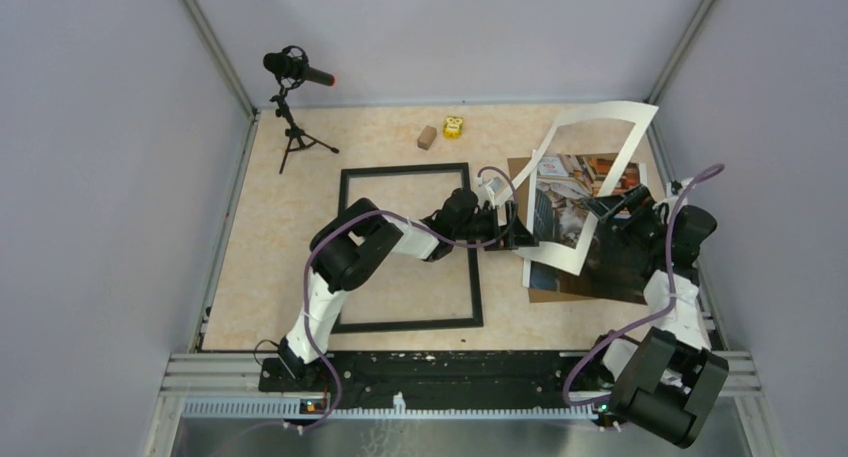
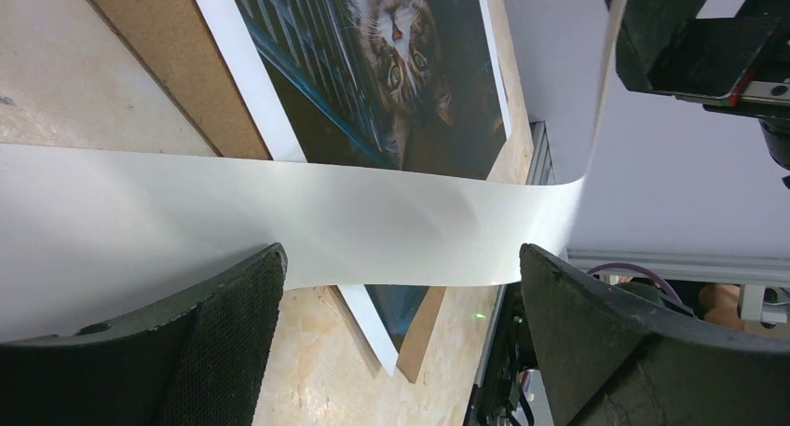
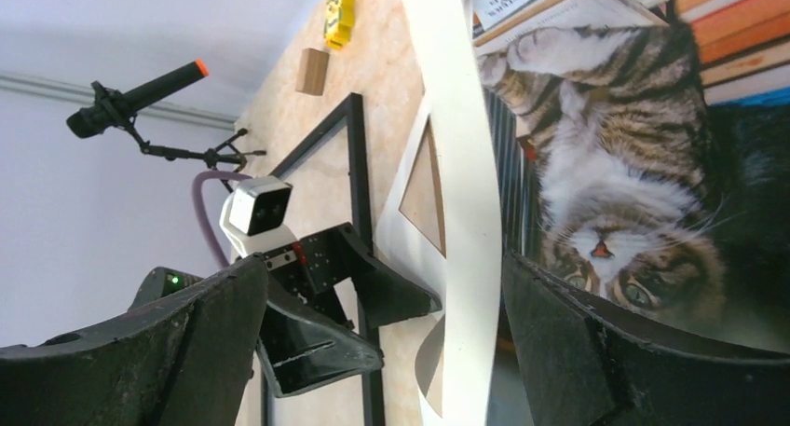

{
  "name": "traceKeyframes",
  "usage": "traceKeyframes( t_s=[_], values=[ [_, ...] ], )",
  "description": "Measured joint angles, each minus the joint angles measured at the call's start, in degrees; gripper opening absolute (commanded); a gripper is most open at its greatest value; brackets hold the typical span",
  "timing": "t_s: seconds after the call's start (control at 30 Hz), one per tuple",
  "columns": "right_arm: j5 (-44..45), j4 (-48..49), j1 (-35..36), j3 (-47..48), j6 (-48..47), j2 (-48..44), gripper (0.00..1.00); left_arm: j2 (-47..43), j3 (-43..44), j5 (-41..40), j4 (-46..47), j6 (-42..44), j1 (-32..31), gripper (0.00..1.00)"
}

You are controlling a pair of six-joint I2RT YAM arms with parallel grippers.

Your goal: Put the photo into the frame

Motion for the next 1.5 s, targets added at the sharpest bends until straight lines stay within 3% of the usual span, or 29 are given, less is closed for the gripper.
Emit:
traceKeyframes(
  t_s=[0.3, 0.43, 0.57, 0.63, 0.73, 0.93, 1.17, 1.5],
  values=[
    [-1.92, 6.8, 0.0, -5.86, 8.33, -3.8, 0.9, 0.31, 0.0, 0.61, 0.44, -0.24, -0.02, 0.99],
    [-2.45, 6.91, 0.0, -6.67, 9.55, -3.82, 0.76, 0.31, 0.0, 0.63, 0.48, -0.26, 0.0, 0.99],
    [1.31, -0.81, 0.0, -5.18, 6.49, -5.2, 0.67, 0.35, 0.0, 0.81, 0.61, -0.28, 0.02, 0.99],
    [3.61, -4.26, 0.0, -4.61, 4.9, -6.97, 0.58, 0.35, 0.0, 0.81, 0.61, -0.26, 0.02, 0.99],
    [6.16, -7.37, 0.0, -4.37, 3.13, -9.4, 0.34, 0.35, 0.0, 0.81, 0.61, -0.24, 0.02, 0.99],
    [9.38, -11.08, 0.0, -3.85, -0.04, -9.44, 0.01, -2.1, -0.22, -3.56, -3.43, 3.93, -1.84, 0.99],
    [12.83, -20.09, 0.02, 4.0, -3.32, -9.14, 0.0, -18.18, -1.9, -10.56, -18.45, 11.98, -7.45, 0.99],
    [13.88, -39.06, 2.08, 20.48, -9.18, -14.03, 0.0, -50.1, -4.13, -19.96, -34.77, 20.04, -6.47, 0.99]
  ],
)
